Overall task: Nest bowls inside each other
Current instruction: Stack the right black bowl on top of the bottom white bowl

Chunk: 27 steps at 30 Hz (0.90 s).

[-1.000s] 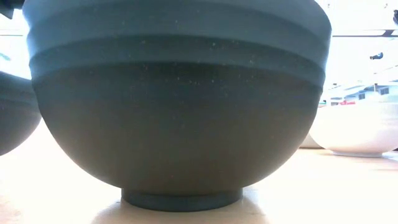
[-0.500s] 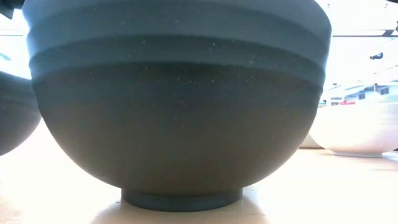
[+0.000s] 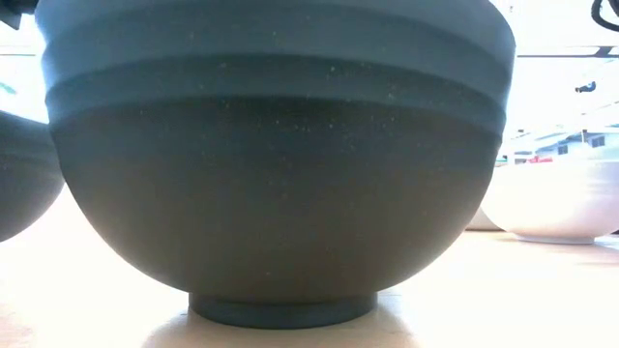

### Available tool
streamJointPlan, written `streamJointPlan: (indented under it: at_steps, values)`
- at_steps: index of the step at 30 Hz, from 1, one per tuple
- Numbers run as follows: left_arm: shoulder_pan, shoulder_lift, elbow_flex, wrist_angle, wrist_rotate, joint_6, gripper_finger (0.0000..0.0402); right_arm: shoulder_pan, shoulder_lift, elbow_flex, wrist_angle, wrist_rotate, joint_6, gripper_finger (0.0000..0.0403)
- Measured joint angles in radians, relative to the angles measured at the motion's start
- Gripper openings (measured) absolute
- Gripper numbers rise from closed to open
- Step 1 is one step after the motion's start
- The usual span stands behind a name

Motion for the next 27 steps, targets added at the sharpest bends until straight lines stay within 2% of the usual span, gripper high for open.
streamJointPlan:
  at_steps: [5, 9, 16, 23, 27]
  values:
    - [0.0, 0.0, 0.0, 0.0, 0.0, -0.005, 0.0079, 0.0, 0.0, -0.057, 0.073, 0.004, 0.02, 0.0103]
    - [0.0, 0.0, 0.0, 0.0, 0.0, 0.005, 0.0078, 0.0, 0.0, -0.059, 0.066, 0.058, 0.017, 0.0086]
    - [0.0, 0.0, 0.0, 0.0, -0.001, 0.046, 0.0064, -0.028, 0.0, -0.06, 0.036, 0.084, 0.009, 0.0014]
    - [0.0, 0.0, 0.0, 0.001, -0.015, 0.054, 0.005, -0.081, 0.001, -0.037, -0.031, 0.082, -0.055, 0.0009]
    - [0.0, 0.0, 0.0, 0.001, -0.015, 0.053, 0.0045, -0.102, 0.001, 0.063, -0.167, 0.076, -0.099, 0.0007]
